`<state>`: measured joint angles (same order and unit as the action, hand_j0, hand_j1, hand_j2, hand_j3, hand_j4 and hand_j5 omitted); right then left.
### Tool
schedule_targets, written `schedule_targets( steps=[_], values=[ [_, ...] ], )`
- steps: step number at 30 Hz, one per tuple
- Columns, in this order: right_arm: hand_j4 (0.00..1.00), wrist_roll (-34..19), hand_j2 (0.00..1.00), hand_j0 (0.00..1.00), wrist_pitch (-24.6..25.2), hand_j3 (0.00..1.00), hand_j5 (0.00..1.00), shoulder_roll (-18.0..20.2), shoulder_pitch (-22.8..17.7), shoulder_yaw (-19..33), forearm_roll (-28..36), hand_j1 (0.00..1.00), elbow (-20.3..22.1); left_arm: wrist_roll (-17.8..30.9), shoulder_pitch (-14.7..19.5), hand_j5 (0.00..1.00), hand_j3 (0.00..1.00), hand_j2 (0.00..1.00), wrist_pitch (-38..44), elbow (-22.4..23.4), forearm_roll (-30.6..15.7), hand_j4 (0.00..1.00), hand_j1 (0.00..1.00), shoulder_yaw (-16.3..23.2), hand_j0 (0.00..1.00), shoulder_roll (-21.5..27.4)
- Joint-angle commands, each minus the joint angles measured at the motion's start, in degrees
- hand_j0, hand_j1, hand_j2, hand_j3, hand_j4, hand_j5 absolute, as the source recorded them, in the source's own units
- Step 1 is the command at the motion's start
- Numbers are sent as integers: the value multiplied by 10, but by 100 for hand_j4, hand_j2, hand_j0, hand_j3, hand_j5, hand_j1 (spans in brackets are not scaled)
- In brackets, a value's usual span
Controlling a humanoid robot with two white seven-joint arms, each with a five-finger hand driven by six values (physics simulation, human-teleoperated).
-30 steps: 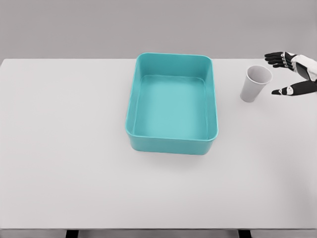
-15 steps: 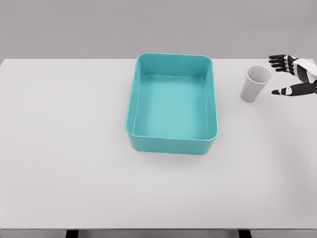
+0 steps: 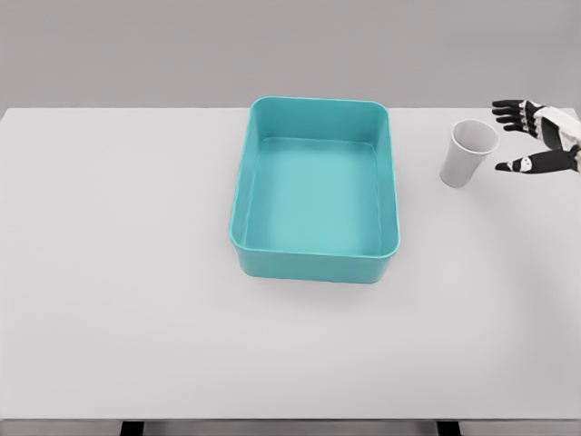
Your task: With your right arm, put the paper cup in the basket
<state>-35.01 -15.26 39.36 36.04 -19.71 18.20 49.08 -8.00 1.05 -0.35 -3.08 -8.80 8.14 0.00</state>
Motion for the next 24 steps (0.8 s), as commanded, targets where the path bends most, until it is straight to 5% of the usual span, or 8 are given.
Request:
schedule_targets(
  steps=[1,24],
  values=[
    [89,0,89,89,1,89,89,-5,0,-1,1,89,-5,0,0,100,100,100,0,0,0,100,100,0,100,0],
    [91,0,91,91,-8,91,91,-21,0,-2,5,91,-14,0,1,100,100,100,0,0,0,100,100,0,100,0]
  ],
)
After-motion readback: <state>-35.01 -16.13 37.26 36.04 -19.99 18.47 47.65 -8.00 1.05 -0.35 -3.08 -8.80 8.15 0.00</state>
